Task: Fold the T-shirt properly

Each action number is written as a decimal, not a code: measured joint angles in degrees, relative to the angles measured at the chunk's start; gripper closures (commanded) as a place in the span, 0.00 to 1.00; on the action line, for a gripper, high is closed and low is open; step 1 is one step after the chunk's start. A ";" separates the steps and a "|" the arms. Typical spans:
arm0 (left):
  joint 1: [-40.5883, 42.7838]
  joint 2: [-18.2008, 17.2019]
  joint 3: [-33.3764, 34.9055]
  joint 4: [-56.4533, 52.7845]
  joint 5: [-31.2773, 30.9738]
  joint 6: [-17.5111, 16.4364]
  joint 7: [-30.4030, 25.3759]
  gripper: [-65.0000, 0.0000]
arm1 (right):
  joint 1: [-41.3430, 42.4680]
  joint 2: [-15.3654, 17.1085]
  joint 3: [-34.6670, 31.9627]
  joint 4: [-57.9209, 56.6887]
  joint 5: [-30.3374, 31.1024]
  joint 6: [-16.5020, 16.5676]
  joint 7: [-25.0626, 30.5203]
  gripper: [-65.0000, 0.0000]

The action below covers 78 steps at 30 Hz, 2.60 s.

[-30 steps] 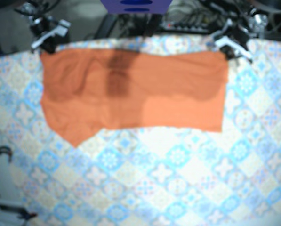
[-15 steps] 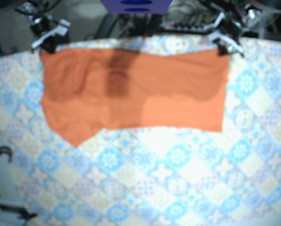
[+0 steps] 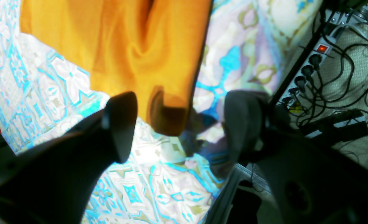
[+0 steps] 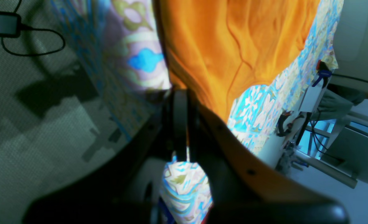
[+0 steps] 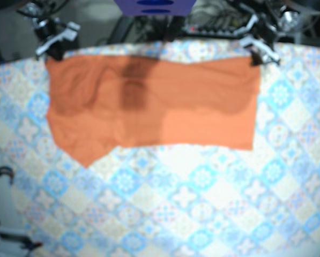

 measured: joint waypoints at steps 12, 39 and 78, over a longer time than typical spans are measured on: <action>-0.33 -0.20 -4.24 2.34 0.37 -0.46 2.56 0.33 | 0.00 -0.02 0.00 0.00 0.00 0.00 0.00 0.99; -0.48 0.02 -3.98 -0.44 0.37 -0.66 2.47 0.78 | 0.00 0.00 0.00 0.00 0.00 0.00 -0.02 0.99; 3.21 0.00 -3.98 4.66 0.61 -0.48 2.14 1.00 | 0.00 -0.76 0.00 0.00 0.02 -0.02 -0.24 0.99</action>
